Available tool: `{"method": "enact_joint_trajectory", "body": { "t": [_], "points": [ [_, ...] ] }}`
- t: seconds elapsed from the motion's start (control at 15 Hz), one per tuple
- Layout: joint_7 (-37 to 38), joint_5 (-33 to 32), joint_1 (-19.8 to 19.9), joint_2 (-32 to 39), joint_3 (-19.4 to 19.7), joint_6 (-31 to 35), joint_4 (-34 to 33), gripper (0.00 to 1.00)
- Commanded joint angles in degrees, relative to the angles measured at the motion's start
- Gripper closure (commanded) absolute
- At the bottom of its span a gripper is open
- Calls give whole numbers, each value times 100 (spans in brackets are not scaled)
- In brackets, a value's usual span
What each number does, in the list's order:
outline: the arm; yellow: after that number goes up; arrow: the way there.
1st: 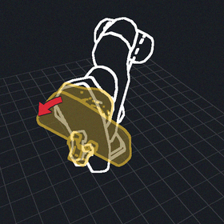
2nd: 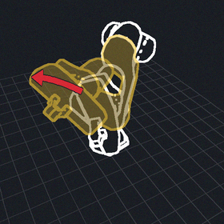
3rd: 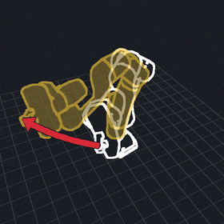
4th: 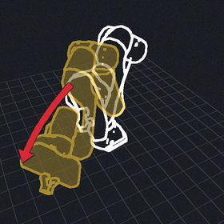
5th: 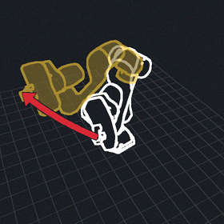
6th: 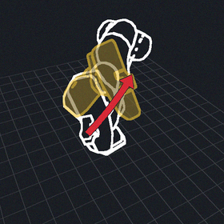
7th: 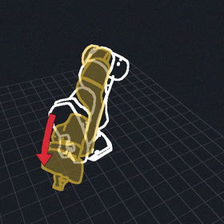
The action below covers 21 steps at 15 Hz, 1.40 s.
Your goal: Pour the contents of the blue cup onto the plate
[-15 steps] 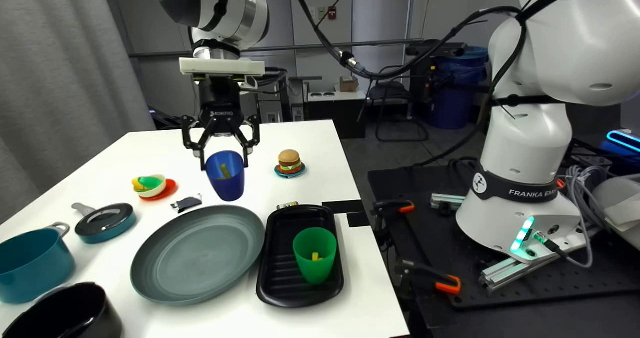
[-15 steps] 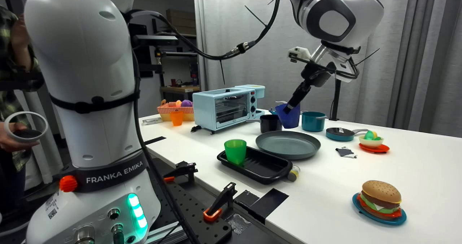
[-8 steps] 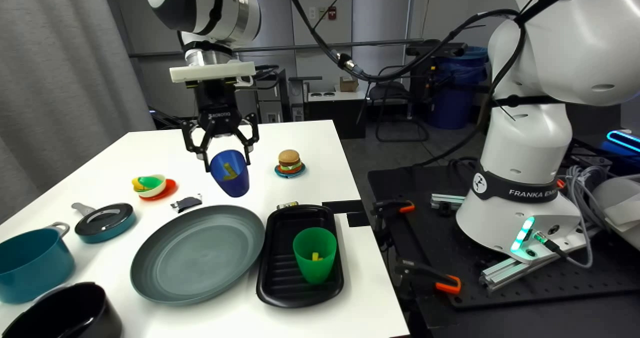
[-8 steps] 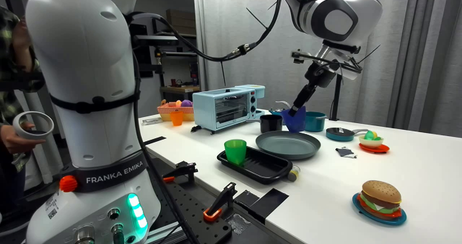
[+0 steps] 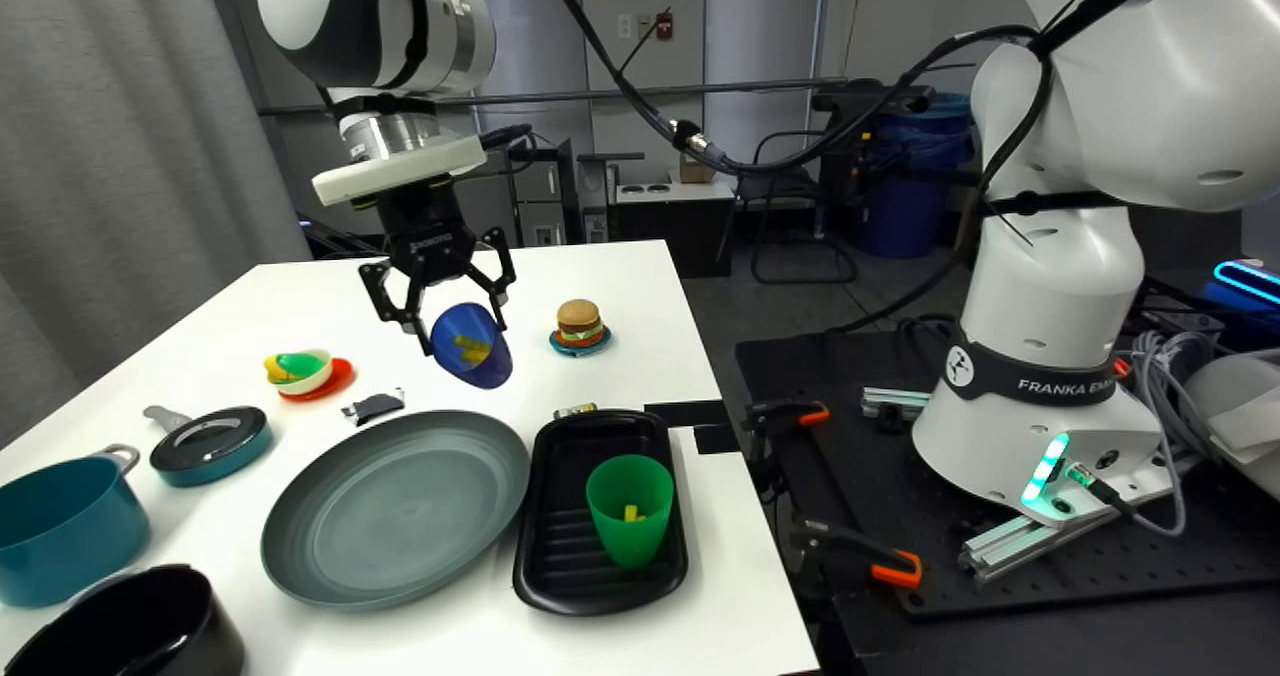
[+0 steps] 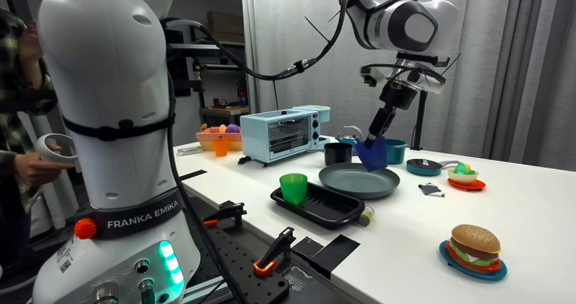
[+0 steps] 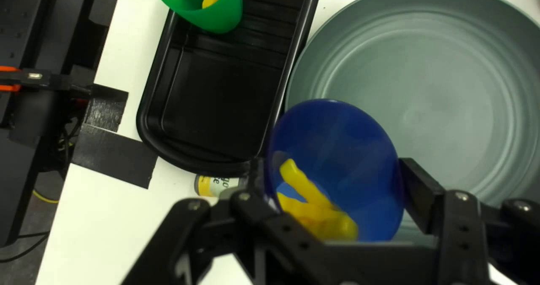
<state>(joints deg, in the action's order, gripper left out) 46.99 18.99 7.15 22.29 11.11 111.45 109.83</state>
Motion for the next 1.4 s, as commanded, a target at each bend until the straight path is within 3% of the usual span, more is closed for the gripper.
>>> {"method": "enact_joint_trajectory", "body": {
  "t": [0.0, 0.47, 0.87, 1.33],
  "points": [
    [568, -603, -186, 165, 81, 2, -277, 48],
    [1171, -1569, -300, 249, 114, 31, -402, 48],
    [1685, -2387, -721, 562, -4, 1, -802, 48],
    [2050, -2514, -1089, 801, -143, -144, -1128, 48]
  ]
}}
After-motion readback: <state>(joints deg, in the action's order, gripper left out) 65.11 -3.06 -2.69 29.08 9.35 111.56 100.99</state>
